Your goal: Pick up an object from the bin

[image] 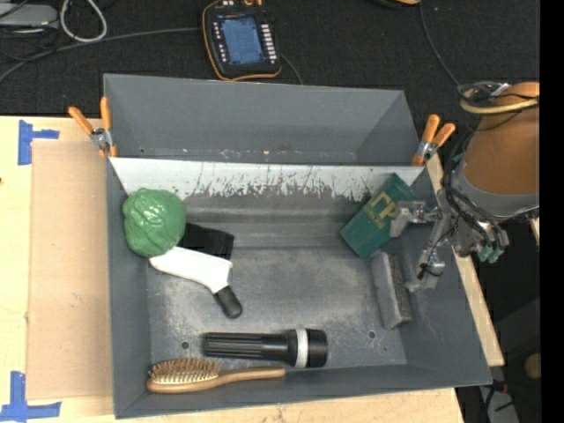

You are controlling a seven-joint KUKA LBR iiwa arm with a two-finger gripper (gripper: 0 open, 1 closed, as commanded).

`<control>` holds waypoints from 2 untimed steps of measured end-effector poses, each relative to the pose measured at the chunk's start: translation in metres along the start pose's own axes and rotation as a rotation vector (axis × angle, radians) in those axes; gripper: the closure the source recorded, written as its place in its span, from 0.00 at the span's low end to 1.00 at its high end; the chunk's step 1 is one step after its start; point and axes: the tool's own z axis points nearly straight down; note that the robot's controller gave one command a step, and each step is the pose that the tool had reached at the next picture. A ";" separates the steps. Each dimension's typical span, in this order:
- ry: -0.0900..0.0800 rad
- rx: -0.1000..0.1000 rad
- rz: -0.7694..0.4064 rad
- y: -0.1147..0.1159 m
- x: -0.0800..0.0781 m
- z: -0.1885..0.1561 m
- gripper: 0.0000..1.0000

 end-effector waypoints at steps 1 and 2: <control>0.000 -0.001 -0.404 -0.016 -0.020 0.101 0.00; -0.005 0.000 -0.424 -0.023 -0.009 0.052 0.00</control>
Offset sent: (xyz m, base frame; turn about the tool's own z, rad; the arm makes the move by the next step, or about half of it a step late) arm 0.0074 -0.0250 -0.0536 -0.4220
